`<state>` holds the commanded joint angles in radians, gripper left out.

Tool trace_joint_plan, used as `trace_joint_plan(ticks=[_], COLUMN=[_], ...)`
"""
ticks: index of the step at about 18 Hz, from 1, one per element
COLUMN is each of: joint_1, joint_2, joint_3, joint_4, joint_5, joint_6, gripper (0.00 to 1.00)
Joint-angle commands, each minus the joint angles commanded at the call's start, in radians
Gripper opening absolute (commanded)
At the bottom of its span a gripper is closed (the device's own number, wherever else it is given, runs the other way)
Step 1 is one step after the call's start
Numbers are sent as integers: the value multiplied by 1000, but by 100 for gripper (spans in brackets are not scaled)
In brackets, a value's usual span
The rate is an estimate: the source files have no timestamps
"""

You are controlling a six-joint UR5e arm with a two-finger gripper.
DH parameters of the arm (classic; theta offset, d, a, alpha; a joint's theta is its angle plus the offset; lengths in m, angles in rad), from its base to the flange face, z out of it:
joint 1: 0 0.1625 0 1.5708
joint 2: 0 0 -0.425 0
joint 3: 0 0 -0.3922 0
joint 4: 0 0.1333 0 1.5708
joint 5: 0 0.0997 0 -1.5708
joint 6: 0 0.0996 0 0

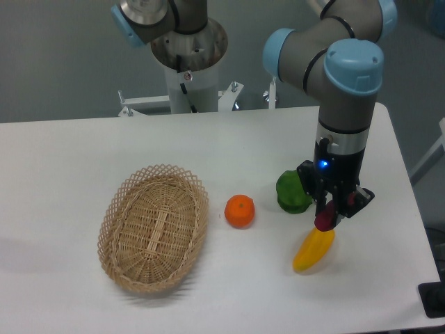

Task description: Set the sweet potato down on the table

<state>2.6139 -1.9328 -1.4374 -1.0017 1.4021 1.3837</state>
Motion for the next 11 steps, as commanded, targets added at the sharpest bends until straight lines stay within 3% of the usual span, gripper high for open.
trace_joint_plan(ticks=[11], joint_1=[-6], joint_2=[-2], joint_3=[-9], joint_4=[3], joint_5=[3], joint_6=[-38], gripper=[33])
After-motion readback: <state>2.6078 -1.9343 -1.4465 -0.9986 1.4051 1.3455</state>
